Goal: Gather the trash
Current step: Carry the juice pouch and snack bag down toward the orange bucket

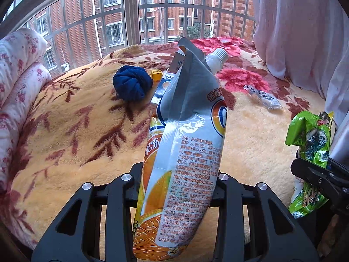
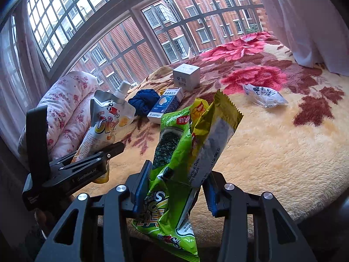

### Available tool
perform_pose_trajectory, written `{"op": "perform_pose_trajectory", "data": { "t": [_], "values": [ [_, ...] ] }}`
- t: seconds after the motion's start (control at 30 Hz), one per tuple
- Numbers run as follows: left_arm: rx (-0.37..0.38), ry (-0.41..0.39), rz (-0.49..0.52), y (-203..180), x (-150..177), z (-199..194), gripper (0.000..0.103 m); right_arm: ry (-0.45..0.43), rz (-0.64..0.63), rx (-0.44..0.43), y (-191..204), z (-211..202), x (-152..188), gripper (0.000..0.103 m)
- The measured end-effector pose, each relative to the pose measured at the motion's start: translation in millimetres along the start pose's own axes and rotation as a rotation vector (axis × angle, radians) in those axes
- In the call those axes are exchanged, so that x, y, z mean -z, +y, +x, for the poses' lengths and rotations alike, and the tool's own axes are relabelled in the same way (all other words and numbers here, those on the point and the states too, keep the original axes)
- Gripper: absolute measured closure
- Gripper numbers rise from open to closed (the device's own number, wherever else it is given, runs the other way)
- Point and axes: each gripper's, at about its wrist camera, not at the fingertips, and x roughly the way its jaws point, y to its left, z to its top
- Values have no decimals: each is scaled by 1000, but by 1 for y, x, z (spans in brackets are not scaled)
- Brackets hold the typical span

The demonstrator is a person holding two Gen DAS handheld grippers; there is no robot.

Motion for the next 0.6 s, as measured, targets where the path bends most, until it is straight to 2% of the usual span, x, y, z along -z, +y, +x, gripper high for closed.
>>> {"op": "perform_pose_trajectory", "data": {
  "t": [0.33, 0.6],
  "values": [
    [54, 1, -55, 18, 42, -31, 68, 38, -60, -32, 22, -9, 18, 59],
    [78, 3, 32, 15, 99, -74, 68, 170, -140, -93, 31, -24, 54, 58]
  ]
}}
